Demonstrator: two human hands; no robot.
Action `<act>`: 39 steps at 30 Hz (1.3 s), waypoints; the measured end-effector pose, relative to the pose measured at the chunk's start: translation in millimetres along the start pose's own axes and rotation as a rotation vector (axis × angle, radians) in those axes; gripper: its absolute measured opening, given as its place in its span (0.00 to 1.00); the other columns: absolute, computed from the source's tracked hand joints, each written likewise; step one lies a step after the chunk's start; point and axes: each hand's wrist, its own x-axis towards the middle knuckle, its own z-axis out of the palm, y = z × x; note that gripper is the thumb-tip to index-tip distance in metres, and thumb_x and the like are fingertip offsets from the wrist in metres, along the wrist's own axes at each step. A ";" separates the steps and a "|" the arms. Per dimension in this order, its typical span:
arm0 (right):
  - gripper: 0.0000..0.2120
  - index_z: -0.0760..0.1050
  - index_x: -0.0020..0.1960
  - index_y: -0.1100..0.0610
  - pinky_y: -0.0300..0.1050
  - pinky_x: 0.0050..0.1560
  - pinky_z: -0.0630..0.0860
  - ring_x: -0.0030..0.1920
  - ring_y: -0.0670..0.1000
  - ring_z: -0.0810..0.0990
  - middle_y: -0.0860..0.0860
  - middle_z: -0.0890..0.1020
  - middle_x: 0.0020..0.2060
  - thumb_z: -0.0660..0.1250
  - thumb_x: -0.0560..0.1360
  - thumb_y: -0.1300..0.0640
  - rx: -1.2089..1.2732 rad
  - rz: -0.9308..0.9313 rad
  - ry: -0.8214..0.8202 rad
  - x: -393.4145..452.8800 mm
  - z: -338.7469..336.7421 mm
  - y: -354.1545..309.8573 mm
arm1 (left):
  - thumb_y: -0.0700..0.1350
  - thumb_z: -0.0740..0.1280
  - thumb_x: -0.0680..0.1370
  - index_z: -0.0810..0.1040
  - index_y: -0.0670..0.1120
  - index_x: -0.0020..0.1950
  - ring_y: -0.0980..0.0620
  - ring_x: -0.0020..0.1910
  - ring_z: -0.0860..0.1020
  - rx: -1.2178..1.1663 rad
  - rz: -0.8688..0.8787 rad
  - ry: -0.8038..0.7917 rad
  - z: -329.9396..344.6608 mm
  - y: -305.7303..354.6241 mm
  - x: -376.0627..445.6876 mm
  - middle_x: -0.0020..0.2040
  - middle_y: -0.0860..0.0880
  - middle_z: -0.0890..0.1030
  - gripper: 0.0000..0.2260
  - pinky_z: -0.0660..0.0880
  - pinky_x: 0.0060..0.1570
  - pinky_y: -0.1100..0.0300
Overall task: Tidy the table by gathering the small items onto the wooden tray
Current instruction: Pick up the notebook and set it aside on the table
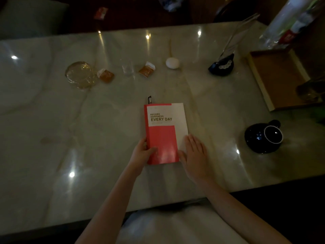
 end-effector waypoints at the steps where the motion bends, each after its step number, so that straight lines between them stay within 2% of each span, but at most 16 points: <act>1: 0.35 0.52 0.74 0.56 0.44 0.74 0.46 0.75 0.48 0.53 0.51 0.58 0.75 0.37 0.73 0.39 0.032 0.011 0.013 1.0 -1.3 -1.2 | 0.33 0.65 0.73 0.68 0.44 0.65 0.43 0.52 0.78 -0.010 -0.003 0.007 -1.0 -0.2 1.6 0.54 0.43 0.79 0.21 0.75 0.55 0.47; 3: 0.32 0.61 0.72 0.57 0.45 0.72 0.54 0.73 0.50 0.61 0.52 0.66 0.71 0.44 0.74 0.42 0.110 0.027 0.061 5.4 -6.6 -2.5 | 0.33 0.65 0.73 0.69 0.44 0.64 0.43 0.51 0.79 -0.038 -0.018 0.013 -1.0 1.3 2.4 0.54 0.43 0.79 0.20 0.75 0.55 0.47; 5: 0.23 0.67 0.68 0.59 0.47 0.69 0.61 0.69 0.53 0.67 0.54 0.72 0.67 0.56 0.76 0.50 0.184 0.013 0.084 12.6 -14.3 0.2 | 0.32 0.65 0.73 0.69 0.43 0.63 0.44 0.50 0.79 -0.055 -0.017 0.028 -0.4 -0.3 3.3 0.54 0.42 0.79 0.19 0.75 0.54 0.48; 7: 0.17 0.72 0.63 0.59 0.45 0.62 0.69 0.62 0.54 0.73 0.54 0.78 0.59 0.62 0.75 0.57 0.303 0.030 0.089 20.0 -25.9 1.6 | 0.32 0.65 0.73 0.70 0.43 0.63 0.44 0.48 0.79 -0.069 0.005 0.049 0.5 -3.5 3.4 0.54 0.42 0.79 0.19 0.76 0.52 0.49; 9: 0.12 0.75 0.58 0.58 0.38 0.48 0.74 0.52 0.51 0.78 0.51 0.80 0.49 0.63 0.75 0.60 0.597 0.150 0.065 28.1 -42.1 -0.8 | 0.32 0.65 0.73 0.71 0.43 0.61 0.47 0.45 0.80 -0.118 0.013 0.065 0.8 -6.4 1.9 0.53 0.43 0.79 0.17 0.78 0.49 0.52; 11: 0.14 0.73 0.58 0.58 0.34 0.42 0.73 0.48 0.47 0.78 0.49 0.79 0.47 0.64 0.73 0.63 0.909 0.284 -0.025 37.3 -53.5 -3.0 | 0.32 0.65 0.73 0.71 0.43 0.59 0.49 0.43 0.80 -0.181 0.023 0.067 -2.3 -6.8 -1.1 0.51 0.44 0.80 0.16 0.79 0.46 0.55; 14: 0.17 0.72 0.59 0.62 0.43 0.46 0.77 0.50 0.52 0.80 0.53 0.81 0.50 0.67 0.71 0.62 1.115 0.399 -0.215 50.8 -61.0 -3.2 | 0.33 0.65 0.73 0.70 0.44 0.60 0.50 0.41 0.81 -0.229 0.046 0.038 -17.5 -1.1 -7.3 0.49 0.46 0.80 0.17 0.80 0.41 0.58; 16: 0.14 0.75 0.57 0.63 0.49 0.48 0.79 0.49 0.55 0.82 0.56 0.82 0.49 0.67 0.72 0.62 1.179 0.428 -0.344 56.0 -67.3 -11.6 | 0.34 0.65 0.73 0.70 0.45 0.61 0.52 0.39 0.82 -0.222 0.060 0.019 -33.6 4.1 -9.5 0.48 0.45 0.81 0.17 0.81 0.39 0.58; 19: 0.05 0.78 0.48 0.60 0.43 0.40 0.82 0.41 0.51 0.83 0.55 0.83 0.43 0.67 0.73 0.63 1.212 0.353 -0.475 59.6 -72.4 -33.5 | 0.33 0.65 0.73 0.70 0.44 0.62 0.51 0.39 0.83 -0.230 0.063 0.006 -61.1 9.3 -10.4 0.48 0.45 0.81 0.19 0.80 0.38 0.58; 23: 0.05 0.78 0.43 0.58 0.40 0.34 0.81 0.36 0.48 0.83 0.54 0.83 0.39 0.66 0.73 0.66 1.178 0.265 -0.469 66.1 -68.4 -71.2 | 0.31 0.64 0.73 0.71 0.42 0.61 0.52 0.36 0.83 -0.238 0.076 0.007 -101.2 17.3 -13.2 0.43 0.46 0.82 0.18 0.79 0.34 0.60; 33: 0.06 0.79 0.42 0.58 0.40 0.31 0.80 0.32 0.46 0.83 0.53 0.83 0.38 0.66 0.72 0.67 1.228 0.217 -0.385 61.5 -43.2 -224.8 | 0.32 0.65 0.73 0.71 0.45 0.61 0.53 0.35 0.82 -0.124 0.128 -0.015 -256.6 48.7 -29.2 0.44 0.44 0.81 0.18 0.79 0.32 0.61; 39: 0.05 0.78 0.46 0.60 0.40 0.32 0.81 0.34 0.46 0.83 0.54 0.83 0.40 0.66 0.73 0.67 1.216 0.174 -0.329 55.0 -35.2 -308.8 | 0.34 0.66 0.73 0.70 0.44 0.62 0.53 0.35 0.82 -0.081 0.158 0.001 -338.1 58.7 -44.0 0.45 0.45 0.81 0.19 0.78 0.31 0.60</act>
